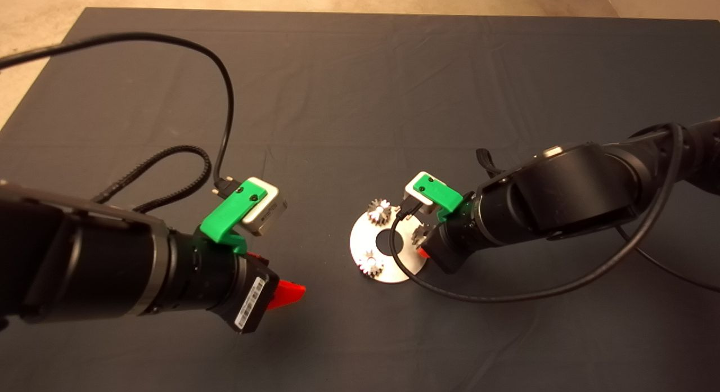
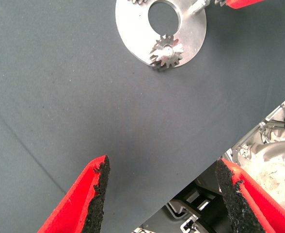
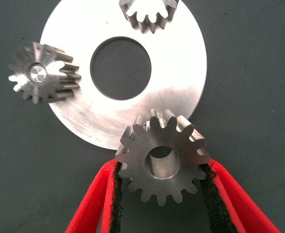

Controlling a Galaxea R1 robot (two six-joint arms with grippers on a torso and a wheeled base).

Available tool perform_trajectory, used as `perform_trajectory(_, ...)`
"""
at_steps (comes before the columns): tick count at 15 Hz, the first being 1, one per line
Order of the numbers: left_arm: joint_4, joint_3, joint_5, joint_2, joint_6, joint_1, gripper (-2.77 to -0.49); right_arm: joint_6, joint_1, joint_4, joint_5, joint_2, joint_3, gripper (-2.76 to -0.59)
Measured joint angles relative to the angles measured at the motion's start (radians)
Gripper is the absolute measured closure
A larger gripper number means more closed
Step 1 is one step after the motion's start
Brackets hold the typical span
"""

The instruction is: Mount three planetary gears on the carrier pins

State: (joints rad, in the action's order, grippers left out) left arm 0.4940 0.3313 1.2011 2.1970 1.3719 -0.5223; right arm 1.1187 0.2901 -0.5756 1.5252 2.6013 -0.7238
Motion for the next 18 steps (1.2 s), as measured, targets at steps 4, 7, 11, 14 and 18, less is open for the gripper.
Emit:
perform_trajectory(4,0.0,0.0,0.0,0.0,0.0,0.0,-1.49,-0.003,-0.031,0.0,0.004,0.0,0.0,-0.98)
perform_trajectory(7,0.0,0.0,0.0,0.0,0.0,0.0,-1.49,-0.003,-0.061,0.0,0.008,0.0,0.0,-0.98)
perform_trajectory(11,0.0,0.0,0.0,0.0,0.0,0.0,-1.49,-0.01,-0.06,0.0,0.005,0.001,-0.001,-0.98)
perform_trajectory(14,0.0,0.0,0.0,0.0,0.0,0.0,-1.49,-0.015,-0.06,0.0,0.006,0.003,-0.022,-0.98)
perform_trajectory(18,0.0,0.0,0.0,0.0,0.0,0.0,-1.49,-0.037,-0.06,-0.001,0.0,0.012,-0.048,-0.98)
